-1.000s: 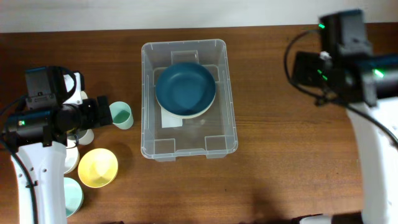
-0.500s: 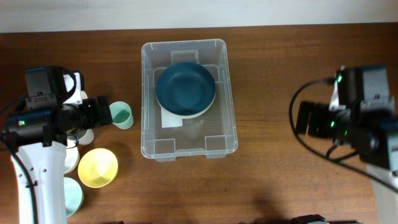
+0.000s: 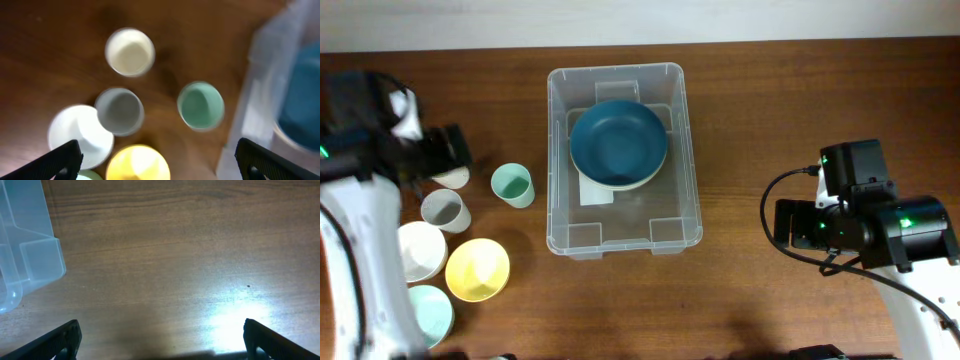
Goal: Pack container
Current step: 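Move the left gripper to the cream cup and grip its rim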
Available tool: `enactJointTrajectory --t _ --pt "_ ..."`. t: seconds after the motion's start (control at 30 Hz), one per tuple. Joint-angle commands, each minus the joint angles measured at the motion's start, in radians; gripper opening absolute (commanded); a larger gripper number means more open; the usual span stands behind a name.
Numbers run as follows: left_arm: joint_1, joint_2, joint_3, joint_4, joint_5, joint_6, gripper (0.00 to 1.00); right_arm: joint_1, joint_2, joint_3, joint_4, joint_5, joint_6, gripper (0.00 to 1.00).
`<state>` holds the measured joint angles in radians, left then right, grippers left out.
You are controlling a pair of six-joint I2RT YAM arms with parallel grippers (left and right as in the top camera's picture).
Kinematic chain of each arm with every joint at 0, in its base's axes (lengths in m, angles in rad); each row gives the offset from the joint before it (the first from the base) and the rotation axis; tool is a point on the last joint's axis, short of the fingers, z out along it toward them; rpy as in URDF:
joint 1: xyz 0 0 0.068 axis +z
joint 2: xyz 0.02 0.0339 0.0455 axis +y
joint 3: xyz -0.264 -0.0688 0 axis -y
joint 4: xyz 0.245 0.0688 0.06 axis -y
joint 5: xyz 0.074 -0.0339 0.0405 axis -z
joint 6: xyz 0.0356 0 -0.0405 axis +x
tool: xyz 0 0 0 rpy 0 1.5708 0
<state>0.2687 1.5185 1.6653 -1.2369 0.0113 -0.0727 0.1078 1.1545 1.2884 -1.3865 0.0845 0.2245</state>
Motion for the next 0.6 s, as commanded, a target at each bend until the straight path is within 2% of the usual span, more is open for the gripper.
enactJointTrajectory --t 0.0,0.17,0.23,0.3,0.57 --pt "0.082 0.182 0.184 -0.034 -0.012 -0.013 1.00 -0.005 -0.010 -0.002 0.004 0.006 -0.023 0.99" --pt "0.116 0.350 0.276 -0.025 -0.028 -0.002 0.99 -0.010 -0.009 -0.002 0.013 0.019 -0.022 0.99" --pt "0.116 0.393 0.276 -0.015 -0.084 -0.001 1.00 -0.041 -0.009 -0.002 0.020 0.039 0.001 0.99" --pt "0.116 0.429 0.276 -0.012 -0.135 0.008 1.00 -0.121 -0.009 -0.002 0.036 0.015 0.013 0.99" --pt "0.113 0.505 0.276 0.013 -0.139 0.061 1.00 -0.462 0.057 -0.002 0.059 -0.218 0.012 0.99"
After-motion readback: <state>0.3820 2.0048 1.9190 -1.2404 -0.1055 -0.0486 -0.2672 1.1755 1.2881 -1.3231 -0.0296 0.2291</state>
